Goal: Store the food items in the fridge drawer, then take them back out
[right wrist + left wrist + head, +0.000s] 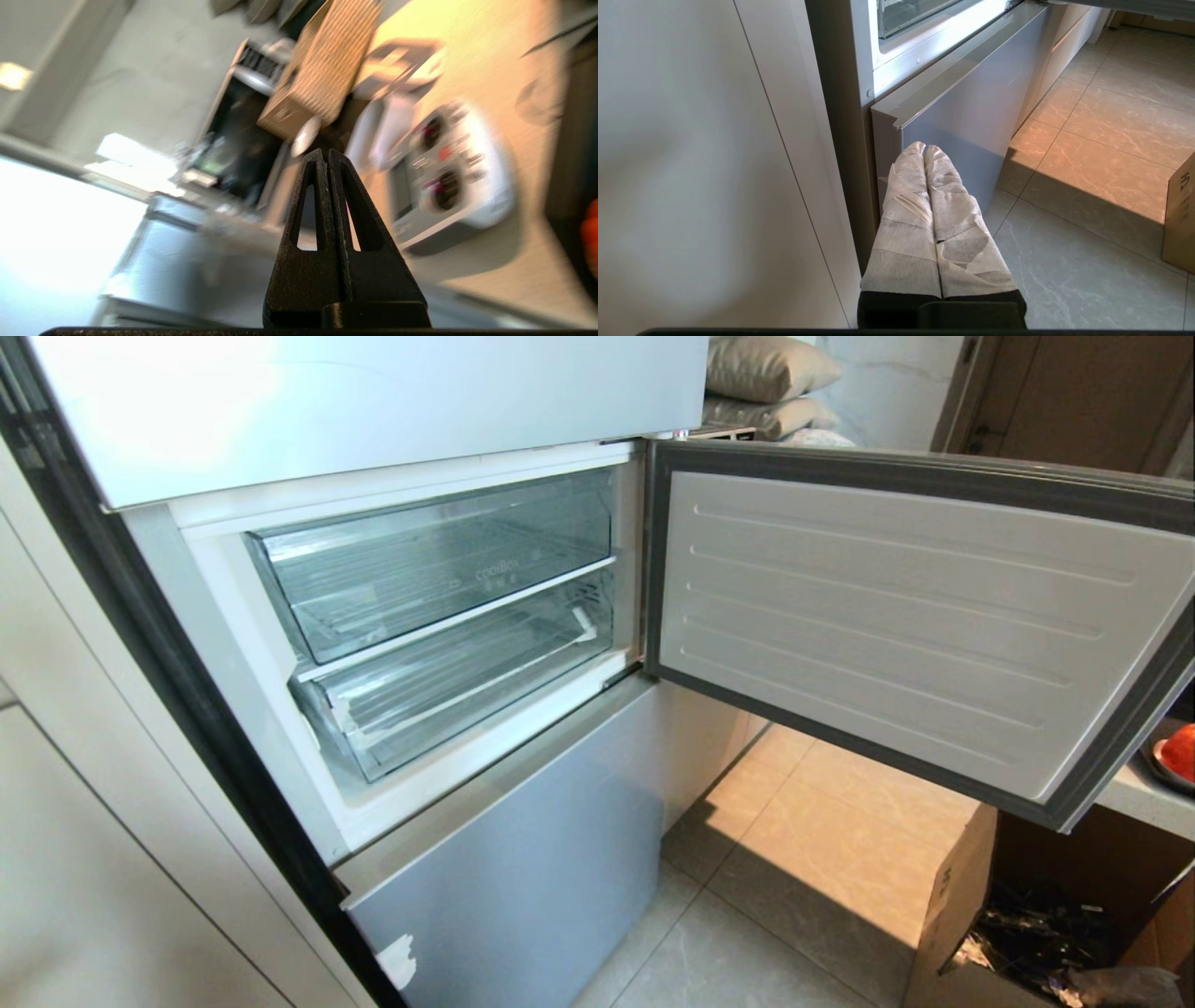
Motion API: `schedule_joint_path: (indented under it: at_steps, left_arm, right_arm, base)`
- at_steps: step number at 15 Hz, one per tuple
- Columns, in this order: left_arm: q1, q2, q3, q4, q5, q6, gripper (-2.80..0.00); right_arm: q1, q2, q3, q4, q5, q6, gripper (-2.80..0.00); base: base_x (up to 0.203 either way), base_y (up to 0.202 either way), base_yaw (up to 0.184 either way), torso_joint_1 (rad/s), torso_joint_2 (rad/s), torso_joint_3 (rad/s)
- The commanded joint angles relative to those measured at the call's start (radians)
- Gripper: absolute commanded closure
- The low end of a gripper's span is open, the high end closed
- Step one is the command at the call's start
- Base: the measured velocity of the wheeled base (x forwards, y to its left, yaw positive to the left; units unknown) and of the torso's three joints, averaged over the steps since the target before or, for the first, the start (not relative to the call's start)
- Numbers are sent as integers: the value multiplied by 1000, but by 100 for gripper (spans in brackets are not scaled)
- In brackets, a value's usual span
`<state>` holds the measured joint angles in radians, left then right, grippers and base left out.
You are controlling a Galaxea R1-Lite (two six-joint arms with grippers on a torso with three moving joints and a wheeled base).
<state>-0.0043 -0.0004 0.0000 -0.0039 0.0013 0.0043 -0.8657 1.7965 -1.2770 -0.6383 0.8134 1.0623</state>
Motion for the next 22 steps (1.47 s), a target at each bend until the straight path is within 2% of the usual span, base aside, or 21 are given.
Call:
schedule_joint_path:
  at_steps: [1, 3, 7, 12, 16, 19, 22]
  left_arm:
    - [0, 0, 0, -1, 2, 0, 0]
    - [1, 1, 0, -1, 0, 0, 0]
    - [0, 2, 0, -1, 0, 0, 0]
    - [0, 1, 0, -1, 0, 0, 0]
    - [0, 2, 0, -1, 1, 0, 0]
    - [0, 1, 0, 0, 0, 0, 0]
    - [0, 2, 0, -1, 0, 0, 0]
  right_arm:
    - [2, 32, -47, -1, 77, 120, 0]
    - [2, 47, -67, 1, 140, 167, 0]
    - [7, 70, -118, 0, 253, 378, 0]
    - [26, 58, -107, 21, 321, 393, 0]
    - [18, -80, -16, 97, 342, 390, 0]
    - [-61, -185, 16, 92, 342, 386, 0]
    - [-110, -156, 21, -27, 303, 371, 0]
  base:
    - [0, 0, 0, 0, 0, 0]
    - [0, 0, 0, 0, 0, 0]
    - [0, 0, 0, 0, 0, 0]
    - [0, 0, 0, 0, 0, 0]
    - [0, 0, 0, 0, 0, 0]
    - [0, 0, 0, 0, 0, 0]
    - [0, 0, 0, 0, 0, 0]
